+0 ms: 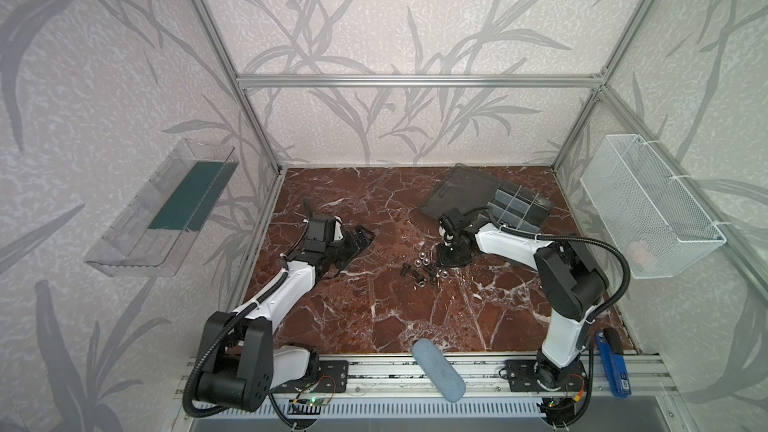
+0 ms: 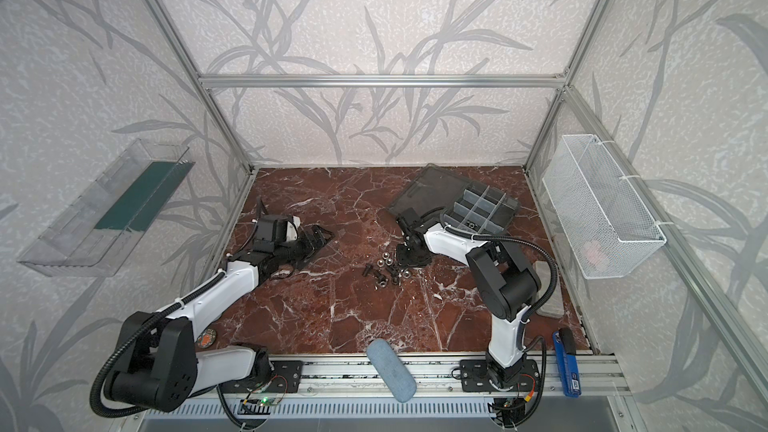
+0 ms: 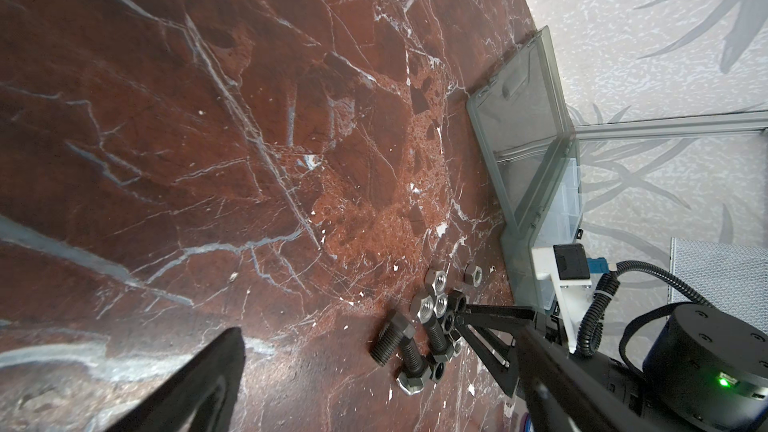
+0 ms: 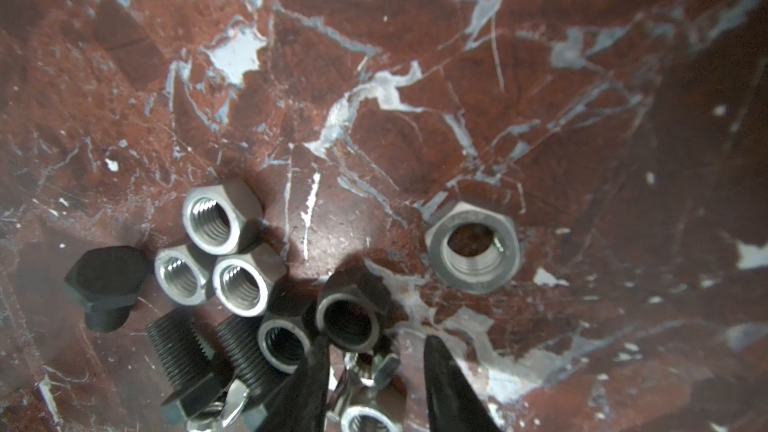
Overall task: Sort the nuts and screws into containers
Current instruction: 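Lower the right gripper and close it on the steel wing nut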
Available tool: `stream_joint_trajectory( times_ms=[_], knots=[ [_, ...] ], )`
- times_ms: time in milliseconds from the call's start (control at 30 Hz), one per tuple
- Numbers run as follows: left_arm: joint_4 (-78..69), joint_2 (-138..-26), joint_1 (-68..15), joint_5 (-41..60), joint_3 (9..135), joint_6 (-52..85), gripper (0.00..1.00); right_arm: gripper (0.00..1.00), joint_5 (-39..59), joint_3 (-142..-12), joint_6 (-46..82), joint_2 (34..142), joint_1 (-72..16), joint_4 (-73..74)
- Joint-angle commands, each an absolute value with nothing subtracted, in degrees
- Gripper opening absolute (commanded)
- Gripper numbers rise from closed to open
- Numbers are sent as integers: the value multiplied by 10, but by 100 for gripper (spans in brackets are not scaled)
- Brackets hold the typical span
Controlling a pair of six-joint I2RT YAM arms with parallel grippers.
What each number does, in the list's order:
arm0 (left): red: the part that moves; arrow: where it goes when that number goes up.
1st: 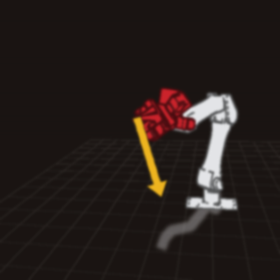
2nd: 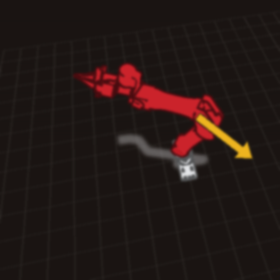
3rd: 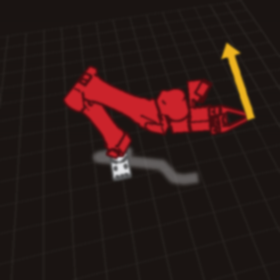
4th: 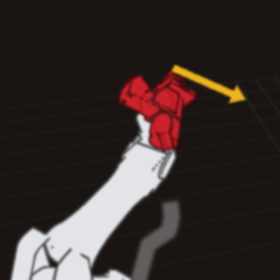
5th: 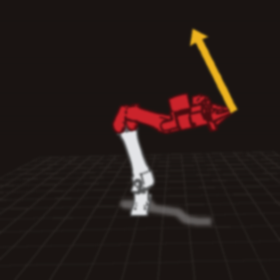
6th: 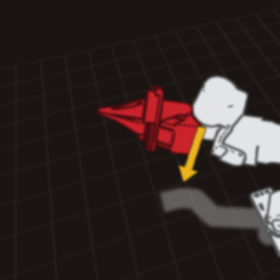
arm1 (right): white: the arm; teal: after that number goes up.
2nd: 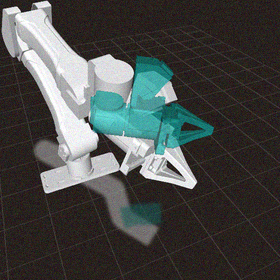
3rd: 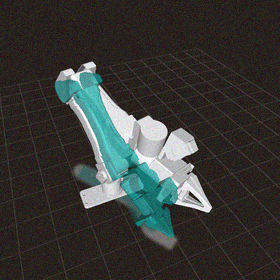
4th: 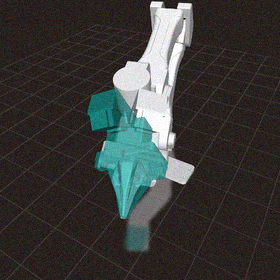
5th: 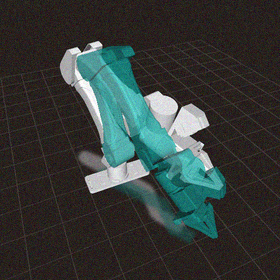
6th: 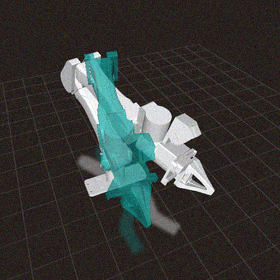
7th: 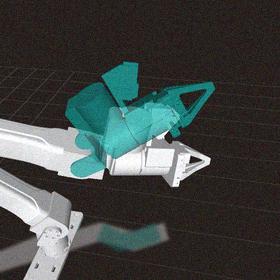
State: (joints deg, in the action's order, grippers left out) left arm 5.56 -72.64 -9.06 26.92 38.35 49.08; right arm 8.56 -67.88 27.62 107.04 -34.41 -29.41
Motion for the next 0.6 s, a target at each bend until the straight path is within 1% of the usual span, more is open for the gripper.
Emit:
stream_joint_trajectory(
  times_ms=[0, 200, 467, 567],
  knots=[
    [56, -731, -92, 271, 385, 485, 99, 38, 78, -695, 272, 1083, -351, -308],
    [56, -731, -92, 269, 383, 484, 100, 34, 70, -697, 267, 1084, -358, -319],
    [56, -729, -92, 271, 381, 485, 100, 31, 36, -700, 253, 1091, -374, -346],
    [55, -729, -92, 271, 381, 486, 100, 27, 20, -708, 246, 1100, -379, -360]
  ],
)
